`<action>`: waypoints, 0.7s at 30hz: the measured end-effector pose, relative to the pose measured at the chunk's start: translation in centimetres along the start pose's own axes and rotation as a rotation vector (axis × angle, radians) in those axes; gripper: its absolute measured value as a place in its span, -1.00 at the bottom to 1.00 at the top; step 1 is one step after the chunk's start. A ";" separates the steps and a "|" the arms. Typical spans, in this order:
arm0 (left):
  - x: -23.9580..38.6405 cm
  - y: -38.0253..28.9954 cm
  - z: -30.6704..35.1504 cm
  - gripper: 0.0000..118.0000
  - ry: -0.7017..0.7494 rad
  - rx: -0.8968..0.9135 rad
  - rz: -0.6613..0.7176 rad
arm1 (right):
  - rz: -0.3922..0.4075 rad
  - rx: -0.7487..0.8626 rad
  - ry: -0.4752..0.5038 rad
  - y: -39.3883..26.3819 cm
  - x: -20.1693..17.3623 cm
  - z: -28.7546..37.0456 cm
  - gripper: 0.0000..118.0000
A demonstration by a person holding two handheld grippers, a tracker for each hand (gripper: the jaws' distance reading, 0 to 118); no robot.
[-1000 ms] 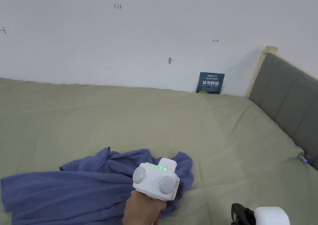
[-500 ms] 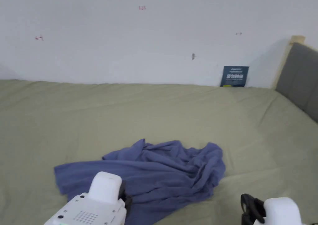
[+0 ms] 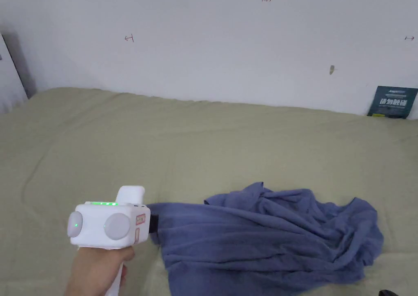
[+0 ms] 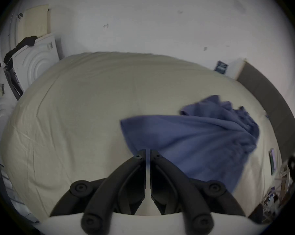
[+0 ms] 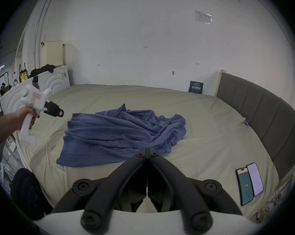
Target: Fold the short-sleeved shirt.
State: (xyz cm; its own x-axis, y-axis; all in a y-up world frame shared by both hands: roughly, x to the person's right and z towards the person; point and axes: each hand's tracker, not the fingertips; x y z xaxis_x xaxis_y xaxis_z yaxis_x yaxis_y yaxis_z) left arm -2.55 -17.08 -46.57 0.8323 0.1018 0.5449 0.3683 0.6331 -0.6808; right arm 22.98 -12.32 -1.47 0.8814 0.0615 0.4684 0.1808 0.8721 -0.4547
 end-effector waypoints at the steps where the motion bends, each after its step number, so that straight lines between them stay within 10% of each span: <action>1: -0.8 1.1 -1.9 -0.64 0.011 -0.020 0.024 | -0.001 -0.007 -0.002 -0.1 0.1 -0.4 -0.99; 2: -1.5 2.1 -3.9 0.10 0.031 -0.040 0.036 | -0.004 -0.018 -0.005 -0.1 0.4 -0.9 -0.99; 6: -2.3 2.9 -9.3 0.97 0.141 -0.091 -0.104 | -0.018 -0.049 -0.020 -0.4 1.3 -2.3 -0.99; 14: -1.9 3.1 -12.4 0.77 0.106 -0.054 -0.089 | -0.019 -0.090 -0.048 -1.2 2.9 -4.0 -0.99; 17: -1.4 3.2 -11.5 0.20 0.076 -0.048 -0.204 | -0.048 -0.090 -0.047 -1.4 3.3 -4.3 -0.99; 19: -0.8 3.1 -10.8 -0.74 0.037 -0.030 -0.189 | -0.055 -0.090 -0.045 -1.4 3.3 -4.4 -0.99; 21: 0.2 3.2 -10.7 -0.93 0.115 0.000 -0.239 | -0.063 -0.089 -0.042 -1.3 3.4 -4.4 -0.99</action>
State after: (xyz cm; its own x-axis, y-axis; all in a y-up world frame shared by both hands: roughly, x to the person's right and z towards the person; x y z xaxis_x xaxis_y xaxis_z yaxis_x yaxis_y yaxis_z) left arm 3.23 -23.27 -53.86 0.7634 -0.1382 0.6310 0.5598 0.6290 -0.5394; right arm 27.66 -15.39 -2.67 0.8486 0.0299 0.5282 0.2745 0.8286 -0.4879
